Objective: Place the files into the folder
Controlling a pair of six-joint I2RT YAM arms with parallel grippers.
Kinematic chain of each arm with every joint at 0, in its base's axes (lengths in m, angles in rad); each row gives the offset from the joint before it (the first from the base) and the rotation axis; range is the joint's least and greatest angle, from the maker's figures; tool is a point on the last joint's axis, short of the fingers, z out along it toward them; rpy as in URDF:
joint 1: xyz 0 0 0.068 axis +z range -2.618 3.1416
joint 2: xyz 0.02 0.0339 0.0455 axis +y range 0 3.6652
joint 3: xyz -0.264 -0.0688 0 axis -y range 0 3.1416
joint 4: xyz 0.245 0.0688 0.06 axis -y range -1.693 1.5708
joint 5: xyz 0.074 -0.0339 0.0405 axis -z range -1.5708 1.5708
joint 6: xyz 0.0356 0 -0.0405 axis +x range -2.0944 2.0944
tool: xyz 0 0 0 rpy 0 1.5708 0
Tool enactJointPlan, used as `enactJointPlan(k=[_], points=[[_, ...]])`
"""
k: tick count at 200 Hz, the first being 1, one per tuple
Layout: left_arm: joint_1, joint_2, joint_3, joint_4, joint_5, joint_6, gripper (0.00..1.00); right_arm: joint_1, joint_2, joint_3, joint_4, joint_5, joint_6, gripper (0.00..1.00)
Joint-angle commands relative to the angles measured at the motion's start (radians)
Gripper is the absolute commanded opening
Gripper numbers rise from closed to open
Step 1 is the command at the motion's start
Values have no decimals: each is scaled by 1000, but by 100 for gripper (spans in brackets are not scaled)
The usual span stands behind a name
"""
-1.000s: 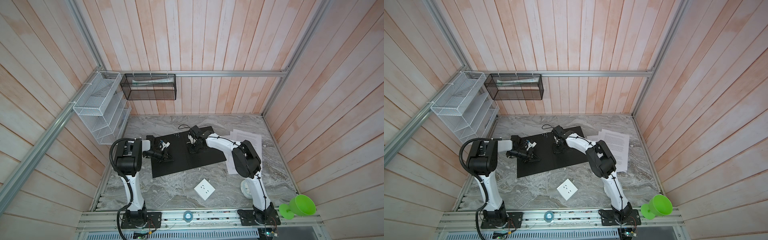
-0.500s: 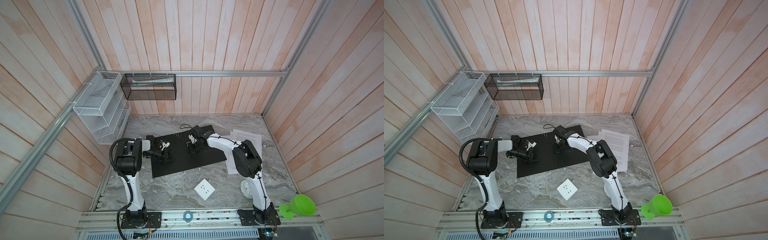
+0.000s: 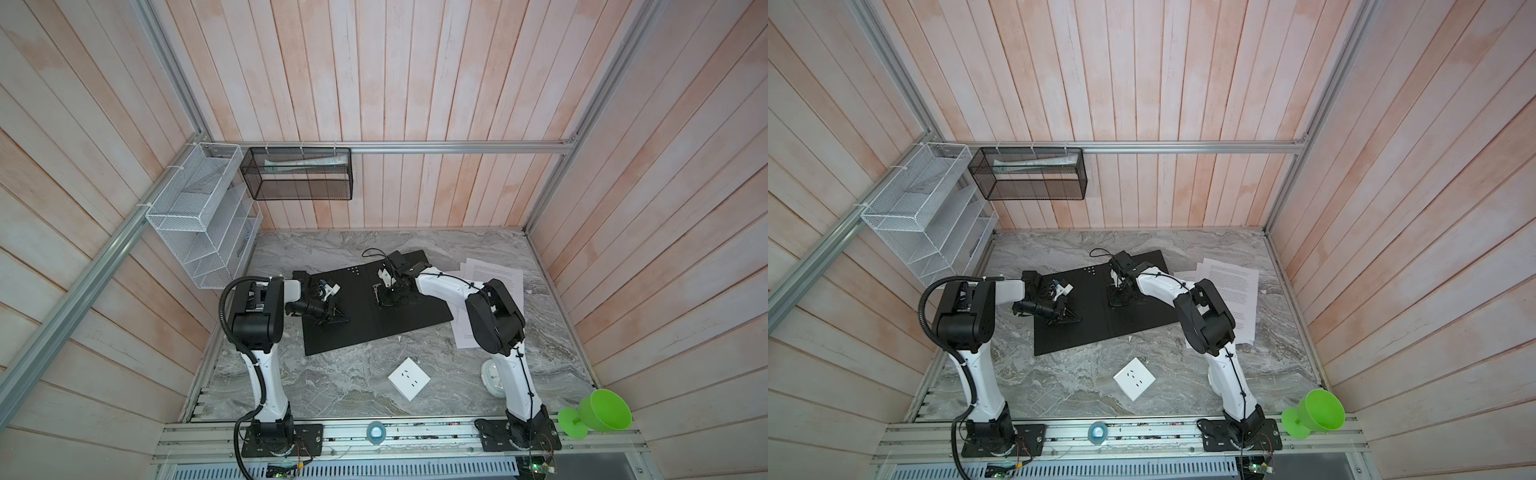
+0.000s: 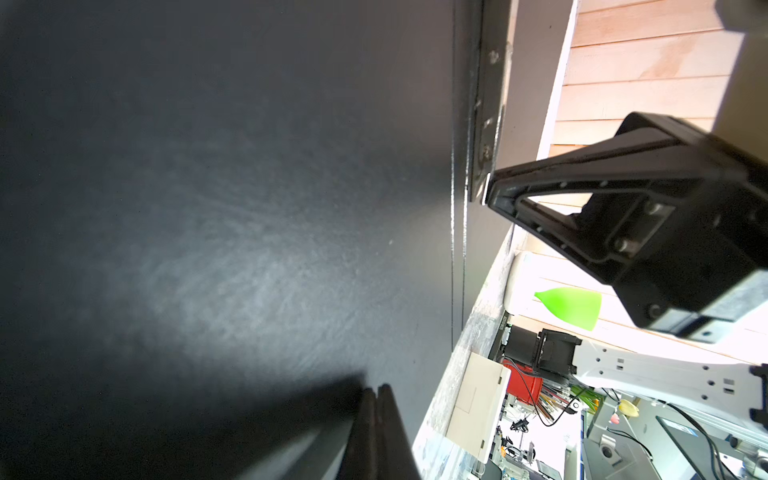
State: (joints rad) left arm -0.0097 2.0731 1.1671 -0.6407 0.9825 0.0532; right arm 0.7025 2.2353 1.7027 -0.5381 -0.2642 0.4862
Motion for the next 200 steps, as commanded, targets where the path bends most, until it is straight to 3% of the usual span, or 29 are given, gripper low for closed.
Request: enactJointPlan(k=[1, 200], points=[[-2, 30, 12, -6, -59, 23, 0, -6, 58, -38, -52, 104, -18, 0], [-24, 66, 61, -62, -131, 3, 0, -11, -13, 25, -37, 134, -8, 0]])
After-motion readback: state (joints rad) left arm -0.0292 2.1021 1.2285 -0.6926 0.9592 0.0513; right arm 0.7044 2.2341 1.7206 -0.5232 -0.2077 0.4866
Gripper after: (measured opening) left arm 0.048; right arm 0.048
